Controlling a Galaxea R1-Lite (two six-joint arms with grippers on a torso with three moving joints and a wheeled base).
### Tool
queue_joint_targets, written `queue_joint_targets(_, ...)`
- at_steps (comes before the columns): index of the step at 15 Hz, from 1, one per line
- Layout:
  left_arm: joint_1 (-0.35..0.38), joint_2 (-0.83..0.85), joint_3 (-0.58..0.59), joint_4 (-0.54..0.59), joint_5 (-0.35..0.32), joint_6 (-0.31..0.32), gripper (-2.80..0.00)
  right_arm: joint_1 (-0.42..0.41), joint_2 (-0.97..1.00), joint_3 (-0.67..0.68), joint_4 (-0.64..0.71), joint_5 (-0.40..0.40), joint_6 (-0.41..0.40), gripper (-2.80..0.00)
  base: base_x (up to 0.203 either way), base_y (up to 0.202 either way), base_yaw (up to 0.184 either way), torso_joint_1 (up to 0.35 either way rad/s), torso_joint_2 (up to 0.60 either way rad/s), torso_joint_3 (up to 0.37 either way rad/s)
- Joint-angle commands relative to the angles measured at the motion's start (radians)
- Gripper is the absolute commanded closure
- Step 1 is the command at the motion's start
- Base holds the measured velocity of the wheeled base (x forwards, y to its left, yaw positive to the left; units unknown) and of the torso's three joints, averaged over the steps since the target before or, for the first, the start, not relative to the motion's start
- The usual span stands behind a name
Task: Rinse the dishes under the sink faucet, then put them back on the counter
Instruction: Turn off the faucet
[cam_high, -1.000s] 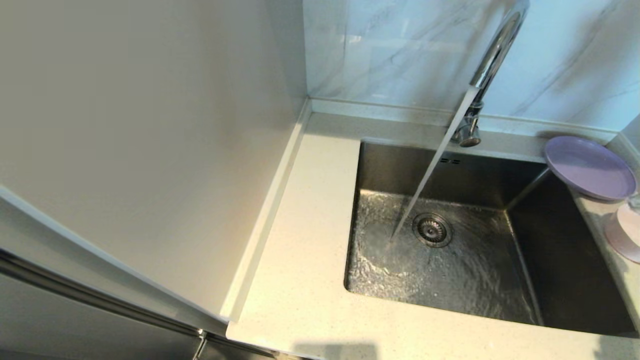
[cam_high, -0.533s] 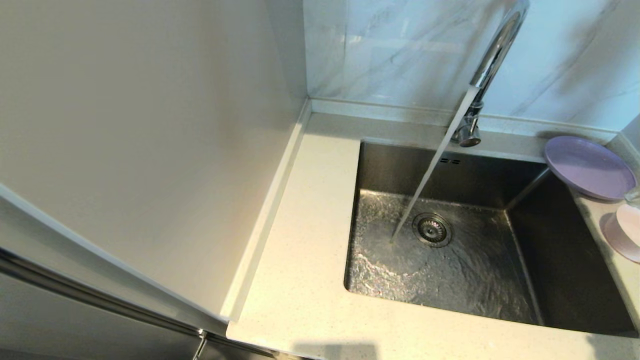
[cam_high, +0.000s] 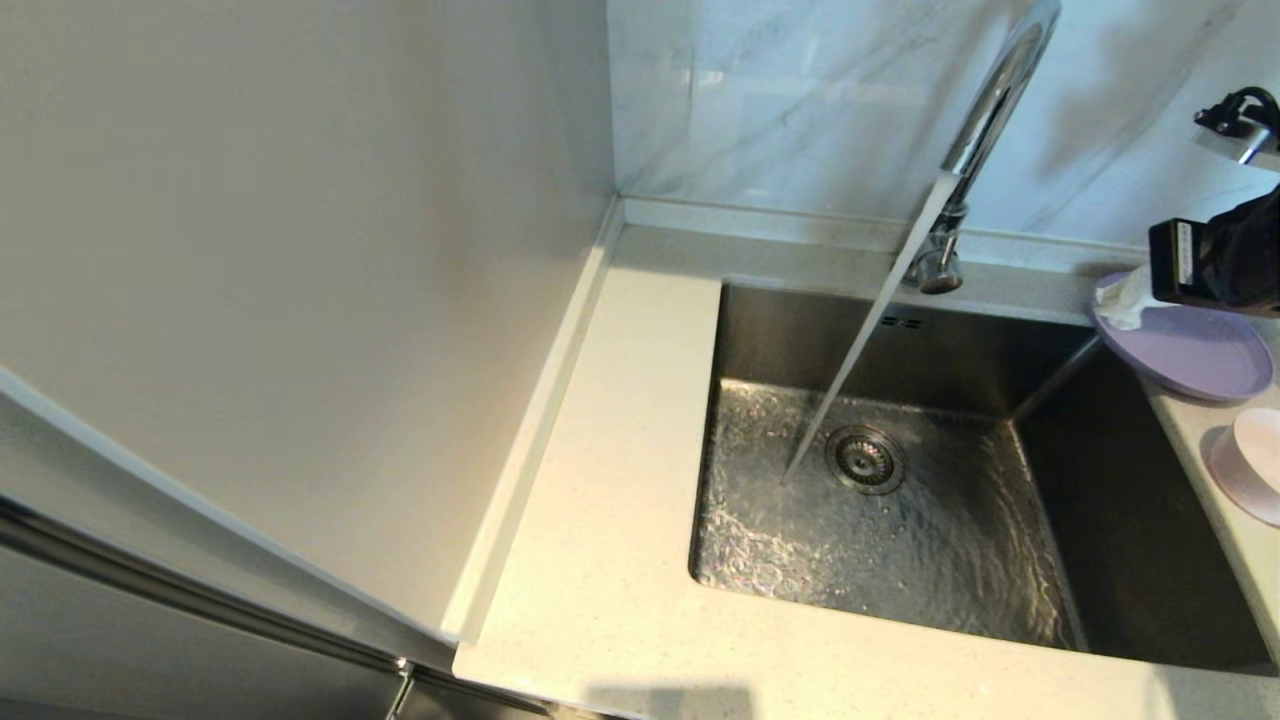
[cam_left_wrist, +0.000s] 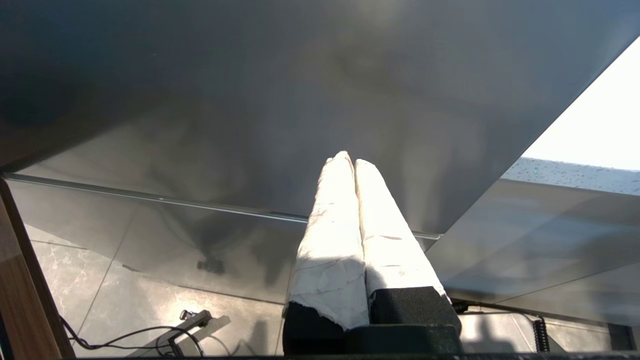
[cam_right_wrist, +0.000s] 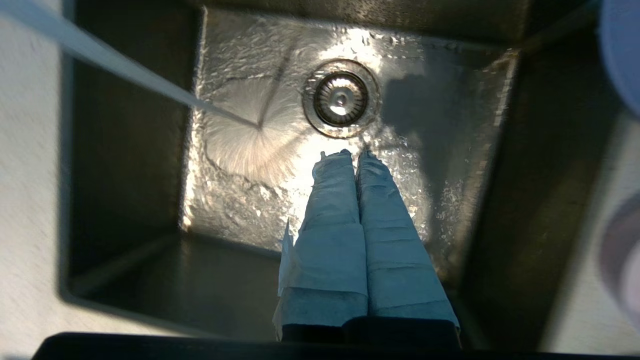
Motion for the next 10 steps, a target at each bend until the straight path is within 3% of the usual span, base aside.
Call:
queue_joint_targets(1, 0.000, 0.000, 0.000, 0.000, 0.001, 0.000, 0.00, 0.008, 0.054, 0.013, -0.053, 0.001, 0.145, 0.00, 0.000, 0.000, 0.000, 0.000, 0.00, 0.000)
queue_joint_targets(3, 0.000, 0.000, 0.000, 0.000, 0.001, 0.000, 0.00, 0.008, 0.089, 0.028, -0.158, 0.015, 0.287, 0.00, 0.000, 0.000, 0.000, 0.000, 0.00, 0.000)
queue_joint_targets(6, 0.000, 0.000, 0.000, 0.000, -0.001, 0.000, 0.00, 0.006, 0.109, 0.049, -0.263, 0.113, 0.430, 0.00, 0.000, 0.000, 0.000, 0.000, 0.00, 0.000)
queue_joint_targets(10, 0.000, 0.000, 0.000, 0.000, 0.001, 0.000, 0.00, 0.015, 0.158, 0.092, -0.440, 0.168, 0.543, 0.00, 0.000, 0.000, 0.000, 0.000, 0.00, 0.000)
